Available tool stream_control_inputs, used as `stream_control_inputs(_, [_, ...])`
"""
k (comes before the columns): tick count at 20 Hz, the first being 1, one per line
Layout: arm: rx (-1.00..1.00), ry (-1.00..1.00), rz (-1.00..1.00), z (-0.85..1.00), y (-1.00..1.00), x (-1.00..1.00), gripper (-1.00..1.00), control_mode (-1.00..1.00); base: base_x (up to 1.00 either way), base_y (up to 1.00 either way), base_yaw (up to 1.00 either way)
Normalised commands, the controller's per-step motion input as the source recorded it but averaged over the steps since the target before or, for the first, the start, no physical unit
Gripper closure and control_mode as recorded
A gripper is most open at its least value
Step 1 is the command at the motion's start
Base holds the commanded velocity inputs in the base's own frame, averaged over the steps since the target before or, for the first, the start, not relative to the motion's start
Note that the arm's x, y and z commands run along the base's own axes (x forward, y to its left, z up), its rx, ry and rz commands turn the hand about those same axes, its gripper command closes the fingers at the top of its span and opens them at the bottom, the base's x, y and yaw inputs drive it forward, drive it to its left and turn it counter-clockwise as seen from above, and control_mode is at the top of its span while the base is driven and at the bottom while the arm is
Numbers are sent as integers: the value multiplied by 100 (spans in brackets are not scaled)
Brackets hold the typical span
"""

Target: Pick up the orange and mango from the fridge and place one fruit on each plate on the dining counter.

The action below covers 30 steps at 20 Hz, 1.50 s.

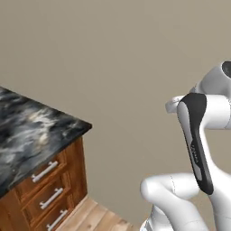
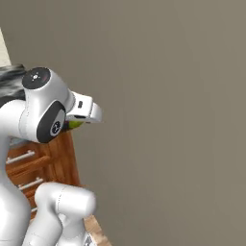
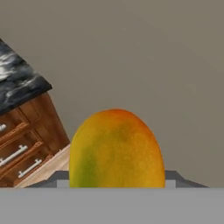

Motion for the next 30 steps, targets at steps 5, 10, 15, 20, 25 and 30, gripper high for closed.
stream_control_inputs(5, [0,0,0,0,0,0,100,100,100,-100,42])
stream_control_inputs(10, [0,0,0,0,0,0,100,100,100,-99,41])
stream_control_inputs(15, [0,0,0,0,0,0,100,100,100,-84,45])
stream_control_inputs(20, [0,0,0,0,0,0,100,100,100,-79,42])
stream_control_inputs(25, [0,0,0,0,0,0,100,100,100,-91,45])
stream_control_inputs(30, [0,0,0,0,0,0,100,100,100,-80,48])
